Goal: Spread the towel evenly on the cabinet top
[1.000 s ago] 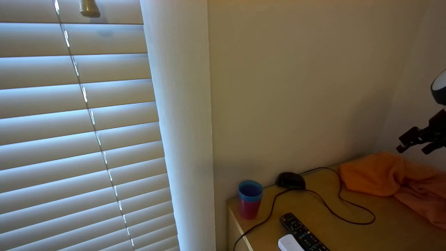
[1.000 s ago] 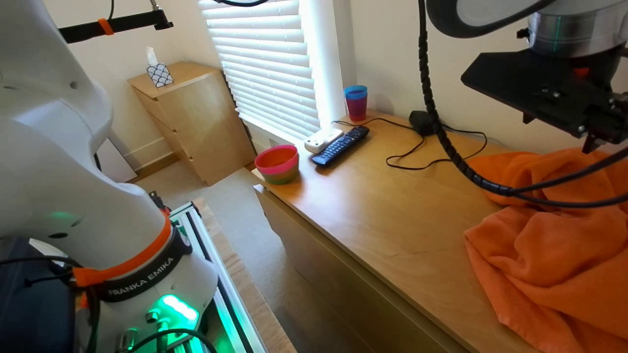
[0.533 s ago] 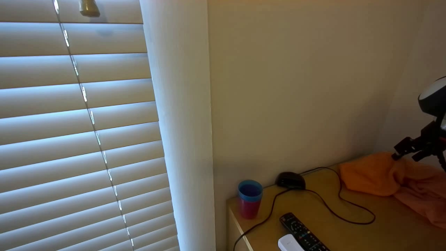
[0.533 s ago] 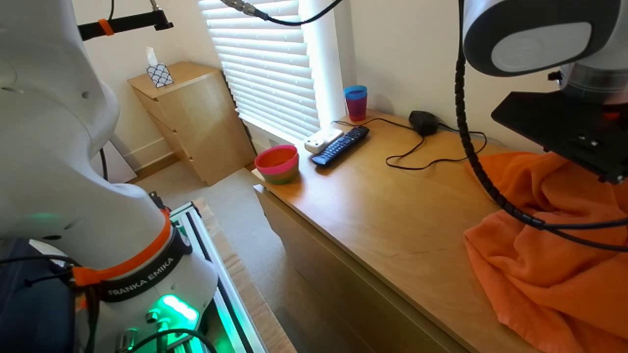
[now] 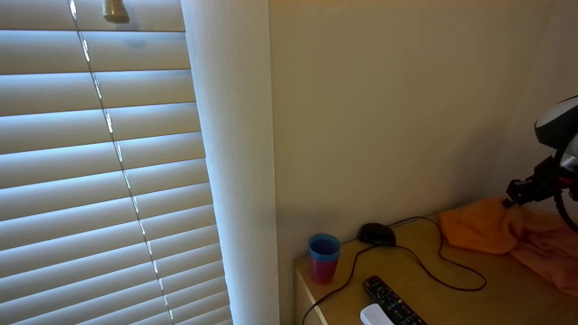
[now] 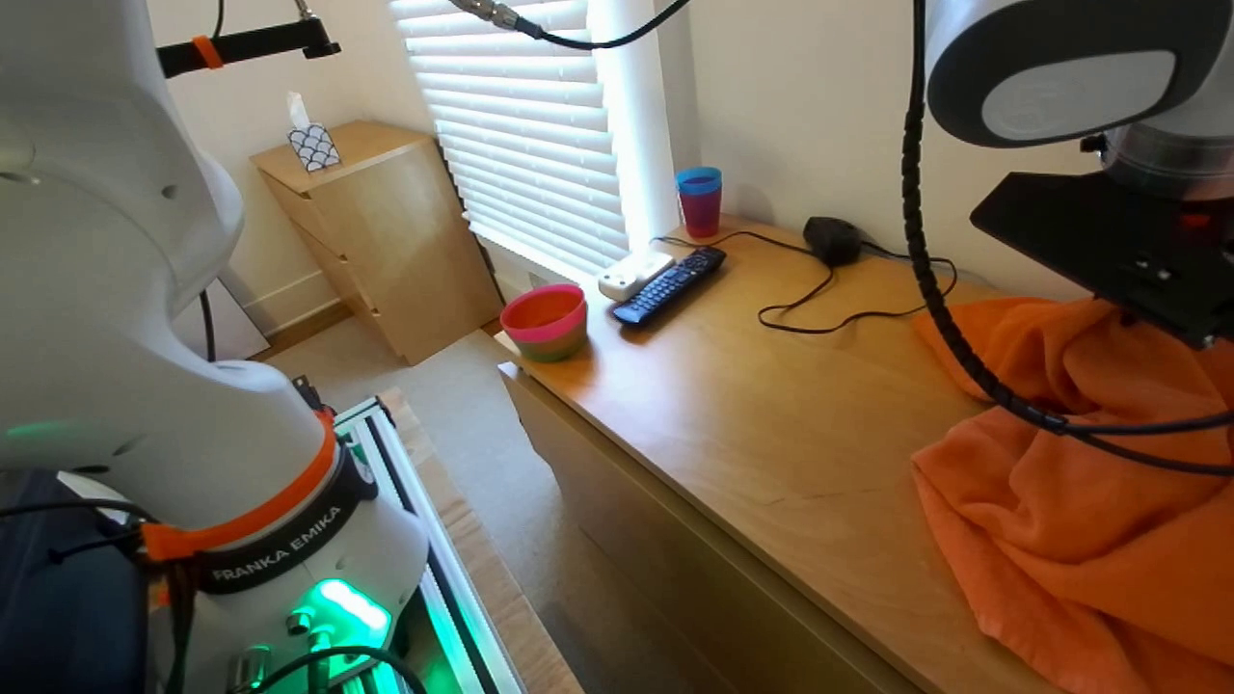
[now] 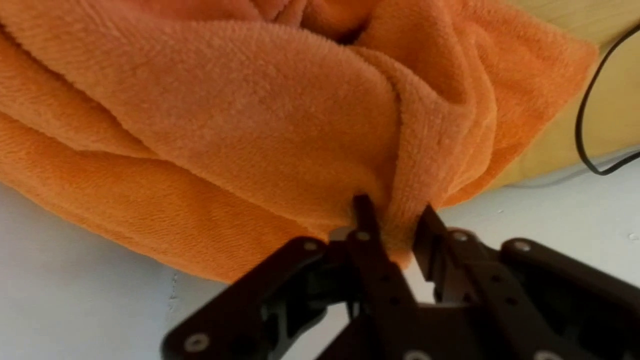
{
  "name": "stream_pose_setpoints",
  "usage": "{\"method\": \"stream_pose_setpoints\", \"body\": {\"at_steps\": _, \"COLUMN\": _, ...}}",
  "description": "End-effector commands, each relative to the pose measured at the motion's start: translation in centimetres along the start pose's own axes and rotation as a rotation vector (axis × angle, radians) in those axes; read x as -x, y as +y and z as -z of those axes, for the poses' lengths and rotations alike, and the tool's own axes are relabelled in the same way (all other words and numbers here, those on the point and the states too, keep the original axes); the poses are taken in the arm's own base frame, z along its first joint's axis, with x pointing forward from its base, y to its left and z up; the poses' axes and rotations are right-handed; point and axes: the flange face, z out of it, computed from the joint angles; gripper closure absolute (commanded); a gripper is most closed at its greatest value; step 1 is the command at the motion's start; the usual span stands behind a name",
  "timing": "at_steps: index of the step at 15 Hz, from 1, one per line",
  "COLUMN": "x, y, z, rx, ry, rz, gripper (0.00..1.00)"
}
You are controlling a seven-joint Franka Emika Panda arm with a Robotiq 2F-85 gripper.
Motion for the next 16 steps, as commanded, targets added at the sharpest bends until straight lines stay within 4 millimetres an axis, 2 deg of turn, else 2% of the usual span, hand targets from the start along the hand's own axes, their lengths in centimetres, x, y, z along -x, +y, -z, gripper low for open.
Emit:
{"method": "stream_pose_setpoints", "body": {"at_steps": 1, "x": 1.6, "y": -0.5, "z": 1.3, "rx": -0.038, "ry": -0.112, "rz": -0.056, "gripper": 1.00}}
{"method": "stream_pose_setpoints", "body": {"at_steps": 2, "x": 2.1, "y": -0.7, "z": 1.5, "rx": -0.050, "ry": -0.153, "rz": -0.074, "gripper": 1.00}}
{"method": "stream_pose_setpoints", "body": {"at_steps": 4, "x": 2.6, "y": -1.9, "z": 3.4, "rx": -0.094, "ry": -0.210, "rz": -0.087, "gripper": 0.98}}
{"method": "stream_pose_setpoints", "body": {"at_steps": 6, "x": 3.1, "y": -4.2, "z": 7.5, "rx": -0.136, "ry": -0.225, "rz": -0.040, "gripper": 0.98}}
{"method": "stream_pose_setpoints", "body": {"at_steps": 8, "x": 3.1, "y": -5.9, "z": 10.5, "rx": -0.146, "ry": -0.213, "rz": 0.032, "gripper": 0.98}}
{"method": "stream_pose_setpoints", "body": {"at_steps": 16, "x": 1.3, "y": -11.8, "z": 28.4, "rx": -0.022, "ry": 0.181, "rz": 0.121, "gripper": 0.98}}
